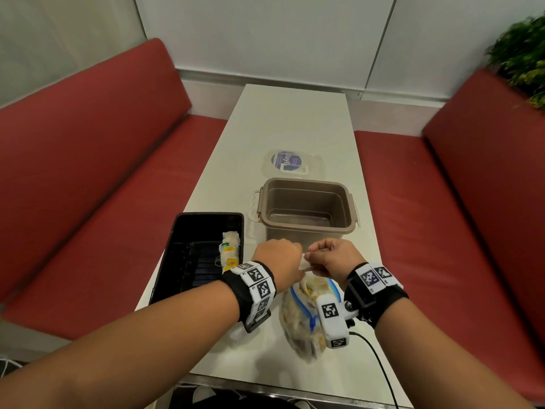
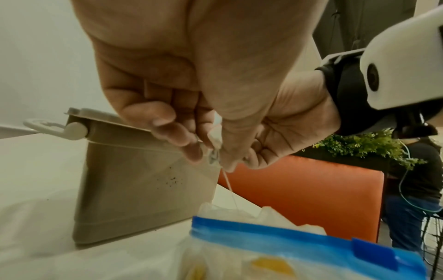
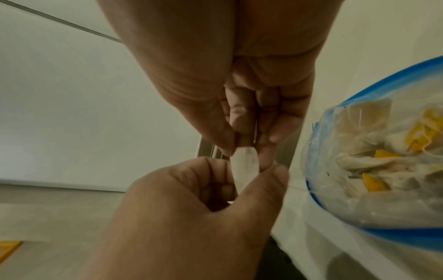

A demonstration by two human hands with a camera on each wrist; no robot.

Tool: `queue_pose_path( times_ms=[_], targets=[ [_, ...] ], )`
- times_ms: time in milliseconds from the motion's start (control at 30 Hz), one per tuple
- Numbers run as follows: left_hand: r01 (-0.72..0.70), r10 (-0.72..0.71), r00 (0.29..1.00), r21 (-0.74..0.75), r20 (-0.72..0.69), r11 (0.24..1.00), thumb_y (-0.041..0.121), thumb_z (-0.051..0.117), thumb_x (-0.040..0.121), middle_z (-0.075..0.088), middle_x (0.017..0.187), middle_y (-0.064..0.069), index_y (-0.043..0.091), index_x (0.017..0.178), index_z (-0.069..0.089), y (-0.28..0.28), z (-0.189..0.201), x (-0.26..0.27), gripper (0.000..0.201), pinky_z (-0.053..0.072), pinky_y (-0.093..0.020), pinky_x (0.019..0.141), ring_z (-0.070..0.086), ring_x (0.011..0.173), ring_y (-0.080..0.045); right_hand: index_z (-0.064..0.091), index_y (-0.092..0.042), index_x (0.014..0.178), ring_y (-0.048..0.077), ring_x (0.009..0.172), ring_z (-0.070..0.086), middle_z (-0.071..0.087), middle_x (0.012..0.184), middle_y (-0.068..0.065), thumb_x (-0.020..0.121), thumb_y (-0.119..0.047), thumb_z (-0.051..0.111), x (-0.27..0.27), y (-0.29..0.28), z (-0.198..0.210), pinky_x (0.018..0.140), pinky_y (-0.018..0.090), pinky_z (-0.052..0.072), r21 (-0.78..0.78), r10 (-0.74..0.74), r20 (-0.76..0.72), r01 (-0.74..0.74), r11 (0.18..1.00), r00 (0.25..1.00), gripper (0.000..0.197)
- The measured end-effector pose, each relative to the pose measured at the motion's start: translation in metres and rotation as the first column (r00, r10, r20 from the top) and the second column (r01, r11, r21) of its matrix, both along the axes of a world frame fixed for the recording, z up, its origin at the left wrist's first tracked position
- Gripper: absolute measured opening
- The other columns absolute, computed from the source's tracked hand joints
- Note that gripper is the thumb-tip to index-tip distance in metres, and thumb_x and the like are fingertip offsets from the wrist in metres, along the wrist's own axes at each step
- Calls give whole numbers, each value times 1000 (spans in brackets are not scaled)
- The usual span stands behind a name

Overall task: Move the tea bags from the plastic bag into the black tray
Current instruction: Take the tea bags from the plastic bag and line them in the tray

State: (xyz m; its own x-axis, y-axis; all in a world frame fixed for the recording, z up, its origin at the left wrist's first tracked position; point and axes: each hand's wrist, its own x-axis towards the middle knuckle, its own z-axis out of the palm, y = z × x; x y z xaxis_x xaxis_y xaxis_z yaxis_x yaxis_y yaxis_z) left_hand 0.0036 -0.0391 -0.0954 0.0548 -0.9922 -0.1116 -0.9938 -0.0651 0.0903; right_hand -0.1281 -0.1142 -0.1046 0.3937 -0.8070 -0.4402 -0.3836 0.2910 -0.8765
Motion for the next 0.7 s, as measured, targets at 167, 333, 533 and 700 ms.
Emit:
queue_pose_path(
  times_ms=[167,333,533,700],
  targets=[
    [25,-29,995,37,95,999,30,45,99,68,93,-11,12,95,67,-12,0,-4,28,40,-33,62,66,88,-32,62,-3,87,24,64,68,74,79,14,87,1,60,-9,-8,-6,62,30,53,-41,-33,-36,32,999,999,5],
    [117,-118,993,52,8,992,37,33,104,65,88,-10,11,84,57,-21,9,3,39,41,-36,63,63,81,-31,75,-13,82,22,75,70,75,84,6,82,-12,64,-26,-12,-30,74,34,58,-136,269,-521,-390,911,810,11],
    [170,-185,956,-84,-229,982,33,36,103,62,90,-3,15,95,59,-29,33,5,30,44,-36,71,56,81,-23,76,-20,99,22,99,66,72,103,2,81,-31,69,-25,5,-47,83,27,52,-41,393,-744,-624,780,540,23],
    [81,-101,933,-74,-344,994,28,32,102,52,76,2,18,83,47,-38,50,9,26,35,-33,65,51,73,-22,76,-21,101,21,100,66,73,105,2,85,-39,65,-24,5,-55,86,27,52,-3,418,-740,-623,782,527,27]
  ],
)
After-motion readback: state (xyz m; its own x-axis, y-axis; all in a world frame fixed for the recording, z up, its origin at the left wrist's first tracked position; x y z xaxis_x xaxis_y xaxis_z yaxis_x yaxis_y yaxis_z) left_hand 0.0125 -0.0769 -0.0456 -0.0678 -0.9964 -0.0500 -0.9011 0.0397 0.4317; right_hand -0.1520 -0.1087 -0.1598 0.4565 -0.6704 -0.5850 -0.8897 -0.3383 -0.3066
